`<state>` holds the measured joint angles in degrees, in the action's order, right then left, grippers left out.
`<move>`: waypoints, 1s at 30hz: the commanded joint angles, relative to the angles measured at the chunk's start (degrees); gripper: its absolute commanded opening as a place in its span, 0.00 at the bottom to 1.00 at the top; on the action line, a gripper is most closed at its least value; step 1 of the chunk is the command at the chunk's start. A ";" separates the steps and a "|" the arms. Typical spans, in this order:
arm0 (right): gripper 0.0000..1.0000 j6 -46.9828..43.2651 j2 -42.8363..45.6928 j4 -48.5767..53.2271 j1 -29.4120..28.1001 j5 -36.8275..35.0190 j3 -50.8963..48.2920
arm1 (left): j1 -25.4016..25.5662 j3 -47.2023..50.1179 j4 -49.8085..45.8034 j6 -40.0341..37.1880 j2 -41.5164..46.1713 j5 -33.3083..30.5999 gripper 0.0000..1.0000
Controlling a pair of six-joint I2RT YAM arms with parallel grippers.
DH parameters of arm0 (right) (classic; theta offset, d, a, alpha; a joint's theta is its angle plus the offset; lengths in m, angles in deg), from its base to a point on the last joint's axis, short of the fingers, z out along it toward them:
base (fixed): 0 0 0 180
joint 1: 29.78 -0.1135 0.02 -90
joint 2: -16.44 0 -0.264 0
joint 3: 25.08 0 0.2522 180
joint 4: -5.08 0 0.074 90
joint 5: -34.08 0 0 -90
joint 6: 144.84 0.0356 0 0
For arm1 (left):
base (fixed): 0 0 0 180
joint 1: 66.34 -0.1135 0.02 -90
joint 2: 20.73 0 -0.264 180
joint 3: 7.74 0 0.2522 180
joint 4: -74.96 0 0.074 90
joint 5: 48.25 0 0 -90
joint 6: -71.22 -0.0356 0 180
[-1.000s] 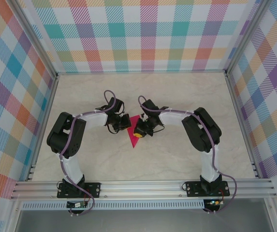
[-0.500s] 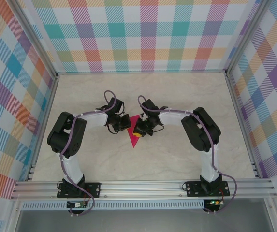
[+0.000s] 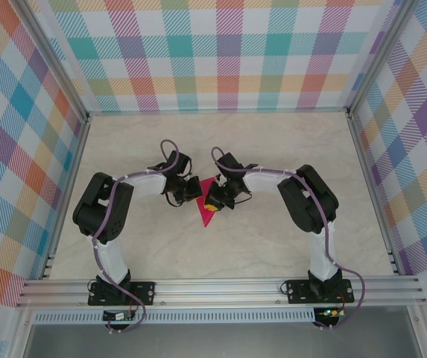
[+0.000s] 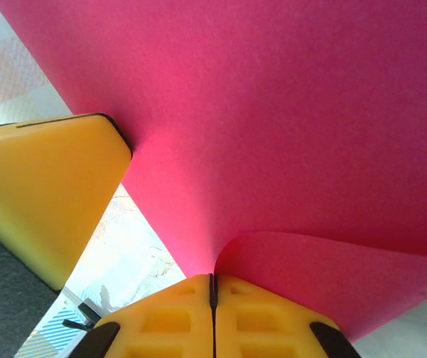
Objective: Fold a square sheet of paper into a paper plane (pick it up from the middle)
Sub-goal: Third fold the triangle at the center of the table.
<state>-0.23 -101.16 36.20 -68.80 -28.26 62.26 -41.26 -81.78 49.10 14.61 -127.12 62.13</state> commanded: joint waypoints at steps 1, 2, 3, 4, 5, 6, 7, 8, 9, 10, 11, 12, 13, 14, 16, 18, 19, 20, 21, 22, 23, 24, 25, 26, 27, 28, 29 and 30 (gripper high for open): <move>0.08 -1.16 -1.49 0.00 -0.26 -0.34 1.14 | -0.12 0.33 -1.70 -0.43 -0.78 -0.17 0.05; 0.08 -1.24 -1.47 0.08 -0.26 -0.29 1.26 | -0.12 0.33 -1.73 -0.46 -0.84 -0.19 0.05; 0.08 -1.34 -1.58 0.27 -0.22 -0.24 1.17 | -0.12 0.33 -1.71 -0.48 -0.84 -0.23 0.05; 0.08 -1.46 -1.57 0.37 -0.26 -0.27 1.13 | -0.12 0.33 -1.74 -0.43 -0.84 -0.25 0.05; 0.08 -1.52 -1.57 0.47 -0.26 -0.32 1.04 | -0.12 0.33 -1.77 -0.44 -0.83 -0.28 0.05; 0.08 -1.65 -1.56 0.64 -0.26 -0.39 0.99 | -0.12 0.33 -1.72 -0.43 -0.79 -0.25 0.05; 0.08 -1.83 -1.61 0.71 -0.26 -0.42 0.95 | -0.12 0.37 -1.63 -0.48 -0.79 -0.26 0.05; 0.08 -1.85 -1.65 0.79 -0.26 -0.50 0.82 | -0.12 0.37 -1.67 -0.43 -0.76 -0.24 0.05; 0.08 -1.87 -1.66 0.87 -0.26 -0.58 0.77 | -0.12 0.45 -1.62 -0.43 -0.75 -0.25 0.05; 0.08 -1.94 -1.74 0.99 -0.26 -0.76 0.77 | -0.12 0.42 -1.67 -0.43 -0.74 -0.26 0.05; 0.08 -2.01 -1.75 1.16 -0.26 -0.98 0.69 | -0.12 0.43 -1.67 -0.48 -0.71 -0.27 0.05; 0.08 -2.04 -1.68 1.38 -0.26 -1.24 0.77 | -0.12 0.42 -1.70 -0.44 -0.75 -0.25 0.05; 0.08 -2.15 -1.59 1.61 -0.26 -1.43 0.71 | -0.12 0.39 -1.67 -0.43 -0.75 -0.27 0.05; 0.08 -2.23 -1.49 1.84 -0.26 -1.63 0.76 | -0.12 0.39 -1.72 -0.45 -0.75 -0.25 0.05; 0.08 -2.49 -1.25 2.13 -0.26 -1.82 0.56 | -0.12 0.42 -1.76 -0.45 -0.66 -0.25 0.05; 0.08 -2.74 -1.21 2.23 -0.26 -1.83 0.51 | -0.12 0.42 -1.75 -0.51 -0.66 -0.28 0.05; 0.08 -2.75 -1.31 2.11 -0.26 -1.62 0.47 | -0.12 0.37 -1.77 -0.53 -0.67 -0.34 0.05; 0.09 -2.76 -1.31 2.01 -0.25 -1.56 0.42 | -0.12 0.39 -1.66 -0.45 -0.74 -0.26 0.05; 0.09 -2.77 -1.44 1.95 -0.26 -1.53 0.43 | -0.12 0.42 -1.68 -0.43 -0.75 -0.26 0.05; 0.09 -2.75 -1.57 1.89 -0.26 -1.50 0.43 | -0.12 0.42 -1.63 -0.43 -0.75 -0.30 0.05; 0.09 -2.77 -1.64 1.89 -0.25 -1.55 0.51 | -0.12 0.41 -1.63 -0.43 -0.75 -0.27 0.05; 0.09 -2.67 -1.80 1.88 -0.26 -1.53 0.51 | -0.12 0.42 -1.70 -0.44 -0.70 -0.27 0.05; 0.09 -2.67 -1.92 1.88 -0.26 -1.61 0.51 | -0.12 0.42 -1.72 -0.38 -0.66 -0.25 0.05; 0.09 -2.67 -1.99 1.88 -0.26 -1.63 0.51 | -0.12 0.39 -1.79 -0.43 -0.62 -0.34 0.05; 0.09 -2.67 -2.05 1.88 -0.26 -1.71 0.51 | -0.13 0.33 -1.85 -0.48 -0.59 -0.34 0.05; 0.10 -2.67 -2.15 2.07 -0.26 -1.77 0.60 | -0.12 0.33 -1.86 -0.55 -0.53 -0.34 0.05; 0.10 -2.76 -2.34 2.21 -0.32 -1.85 0.56 | -0.12 0.33 -1.91 -0.55 -0.46 -0.35 0.05; 0.11 -2.76 -2.43 2.32 -0.26 -1.86 0.53 | -0.12 0.29 -2.00 -0.53 -0.40 -0.43 0.05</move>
<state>-1.74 -101.38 36.66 -68.80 -28.74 62.28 -41.26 -81.78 49.10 14.58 -127.12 62.13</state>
